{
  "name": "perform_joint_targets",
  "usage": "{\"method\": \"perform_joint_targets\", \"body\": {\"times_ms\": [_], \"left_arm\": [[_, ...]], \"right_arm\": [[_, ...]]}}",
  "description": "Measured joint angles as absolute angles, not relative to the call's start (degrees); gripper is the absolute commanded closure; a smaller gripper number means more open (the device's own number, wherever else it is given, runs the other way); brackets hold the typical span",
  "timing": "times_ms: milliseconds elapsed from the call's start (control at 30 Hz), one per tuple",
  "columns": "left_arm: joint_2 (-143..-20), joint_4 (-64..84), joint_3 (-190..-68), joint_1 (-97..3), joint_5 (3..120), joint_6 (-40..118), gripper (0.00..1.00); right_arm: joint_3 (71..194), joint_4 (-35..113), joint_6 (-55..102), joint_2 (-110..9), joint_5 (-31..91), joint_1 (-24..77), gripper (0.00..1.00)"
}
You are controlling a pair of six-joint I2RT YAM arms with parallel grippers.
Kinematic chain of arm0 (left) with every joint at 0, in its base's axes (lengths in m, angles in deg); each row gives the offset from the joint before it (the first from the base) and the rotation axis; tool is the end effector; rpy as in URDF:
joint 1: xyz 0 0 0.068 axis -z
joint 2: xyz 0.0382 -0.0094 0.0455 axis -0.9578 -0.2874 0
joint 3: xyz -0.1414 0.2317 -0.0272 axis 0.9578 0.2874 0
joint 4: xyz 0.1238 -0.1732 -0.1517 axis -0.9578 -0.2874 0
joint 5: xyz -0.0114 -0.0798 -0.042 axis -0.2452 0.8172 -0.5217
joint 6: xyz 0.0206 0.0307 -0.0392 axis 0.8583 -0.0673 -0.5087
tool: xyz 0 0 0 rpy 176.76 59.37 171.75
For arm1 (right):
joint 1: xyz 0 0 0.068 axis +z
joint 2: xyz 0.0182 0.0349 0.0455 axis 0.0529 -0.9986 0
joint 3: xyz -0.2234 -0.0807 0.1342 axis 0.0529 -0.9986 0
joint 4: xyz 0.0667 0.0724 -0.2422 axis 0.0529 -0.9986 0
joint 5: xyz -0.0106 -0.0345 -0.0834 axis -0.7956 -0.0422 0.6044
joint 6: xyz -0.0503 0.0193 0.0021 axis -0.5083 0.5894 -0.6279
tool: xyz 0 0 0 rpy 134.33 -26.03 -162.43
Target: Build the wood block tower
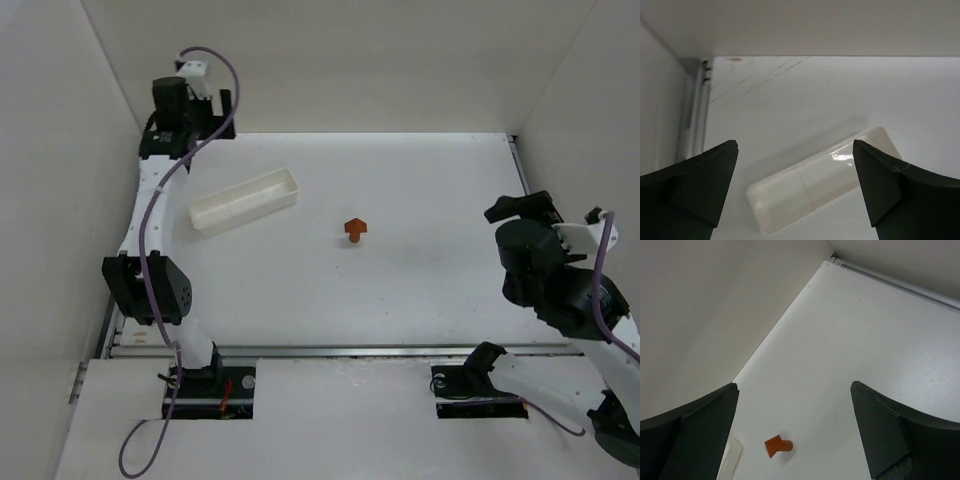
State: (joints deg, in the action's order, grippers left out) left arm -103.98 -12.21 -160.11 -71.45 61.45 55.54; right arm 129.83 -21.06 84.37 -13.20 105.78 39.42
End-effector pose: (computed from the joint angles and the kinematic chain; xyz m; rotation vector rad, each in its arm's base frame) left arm 0.4006 -0.0179 0.4300 0.2039 1.8131 -0.0926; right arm 0.0877 0.0356 0.4218 0.9708 1.4822 0.1224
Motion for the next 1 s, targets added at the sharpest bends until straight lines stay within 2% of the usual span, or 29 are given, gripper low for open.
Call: {"method": "perform_joint_targets", "body": {"times_ms": [233,533,1000], "left_arm": [[-95.12,-15.34,-153.66,-84.61,52.34,49.99,0.01],[-89.59,-17.59,-146.84,-84.87,45.15,46.42,0.01],[-89.59,-18.18,-146.03,-84.87,44.34,45.59,0.01]], "right_arm": [[136.12,-27.22,83.69,-20.30,109.67,39.42,0.00],[137.19,-29.23,83.50,-21.55,109.69,39.42,0.00],[137.19,-29.40,83.47,-20.81,109.60,39.42,0.00]]}}
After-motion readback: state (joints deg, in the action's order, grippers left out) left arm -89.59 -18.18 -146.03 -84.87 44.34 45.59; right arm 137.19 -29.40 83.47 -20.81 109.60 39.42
